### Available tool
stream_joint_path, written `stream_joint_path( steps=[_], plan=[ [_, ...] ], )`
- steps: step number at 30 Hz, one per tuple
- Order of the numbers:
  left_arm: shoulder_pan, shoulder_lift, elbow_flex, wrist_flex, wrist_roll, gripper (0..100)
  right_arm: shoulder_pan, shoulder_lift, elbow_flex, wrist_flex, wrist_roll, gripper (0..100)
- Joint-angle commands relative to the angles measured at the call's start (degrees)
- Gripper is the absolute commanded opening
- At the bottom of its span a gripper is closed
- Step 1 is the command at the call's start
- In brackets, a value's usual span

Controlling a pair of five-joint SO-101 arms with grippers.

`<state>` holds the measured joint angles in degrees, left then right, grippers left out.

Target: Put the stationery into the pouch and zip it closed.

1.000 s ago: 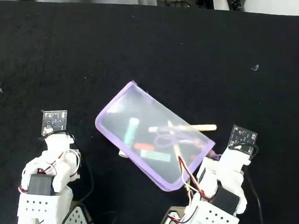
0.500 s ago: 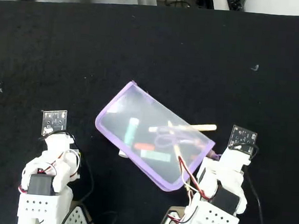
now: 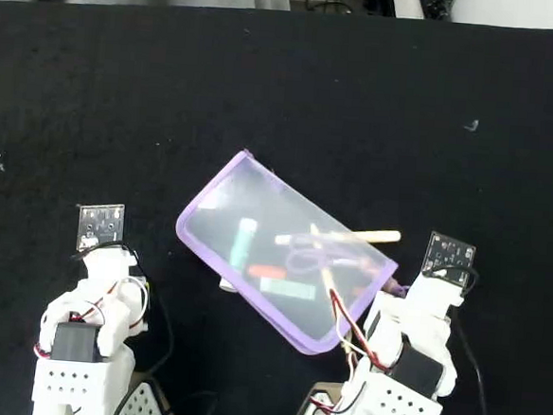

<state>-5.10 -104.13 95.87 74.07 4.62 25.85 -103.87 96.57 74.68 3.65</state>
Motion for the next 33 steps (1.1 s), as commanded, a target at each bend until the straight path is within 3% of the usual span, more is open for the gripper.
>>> stream_joint_path(
  steps=[1, 30, 33],
  plan=[
    [0.57, -0.26, 1.45, -1.05, -0.09, 3, 0.62, -4.26, -0.13, 0.09, 0.26, 1.3],
    [0.57, -0.26, 1.45, -1.05, -0.09, 3, -2.02, -4.26, -0.13, 0.09, 0.26, 1.5],
    [0.57, -0.26, 1.45, -1.05, -0.09, 3, -5.63, -4.35, -0.13, -3.16, 0.26, 1.5]
  ],
)
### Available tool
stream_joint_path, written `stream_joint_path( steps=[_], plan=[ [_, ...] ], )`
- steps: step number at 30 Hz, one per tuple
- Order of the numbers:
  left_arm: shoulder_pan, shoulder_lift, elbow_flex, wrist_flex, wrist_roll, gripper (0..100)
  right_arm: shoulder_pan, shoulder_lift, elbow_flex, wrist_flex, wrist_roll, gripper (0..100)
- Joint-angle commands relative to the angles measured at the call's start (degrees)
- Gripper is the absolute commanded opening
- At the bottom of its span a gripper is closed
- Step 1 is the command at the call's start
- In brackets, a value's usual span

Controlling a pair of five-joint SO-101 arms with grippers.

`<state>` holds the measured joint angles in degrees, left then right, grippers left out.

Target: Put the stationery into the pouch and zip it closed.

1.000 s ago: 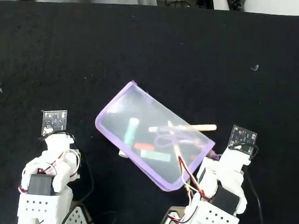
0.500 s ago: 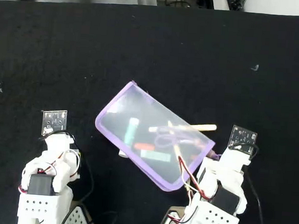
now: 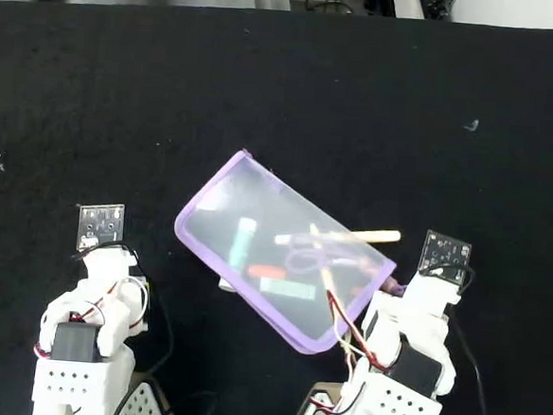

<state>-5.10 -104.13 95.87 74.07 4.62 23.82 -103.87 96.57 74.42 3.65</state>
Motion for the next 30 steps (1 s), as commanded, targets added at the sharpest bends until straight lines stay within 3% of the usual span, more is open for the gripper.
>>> stream_joint_path(
  steps=[1, 6, 13, 18, 23, 27, 30],
  plan=[
    [0.57, -0.26, 1.45, -1.05, -0.09, 3, -5.19, -4.35, -0.13, -4.48, 0.26, 1.5],
    [0.57, -0.26, 1.45, -1.05, -0.09, 3, -6.42, -4.35, -4.09, -7.38, 0.26, 1.5],
    [0.57, -0.26, 1.45, -1.05, -0.09, 3, 3.34, -4.26, -24.57, -16.53, 1.23, 1.5],
    [0.57, -0.26, 1.45, -1.05, -0.09, 3, 3.87, -4.26, -30.73, -15.38, 16.0, 13.1],
    [0.57, -0.26, 1.45, -1.05, -0.09, 3, 3.78, -3.74, -33.98, -7.21, 23.21, 28.2],
    [0.57, -0.26, 1.45, -1.05, -0.09, 3, 1.76, -3.74, -34.42, 6.59, 41.49, 30.4],
    [0.66, -0.26, 1.45, -1.05, -0.09, 3, -1.14, -3.65, -30.81, 13.19, 46.59, 30.4]
  ],
)
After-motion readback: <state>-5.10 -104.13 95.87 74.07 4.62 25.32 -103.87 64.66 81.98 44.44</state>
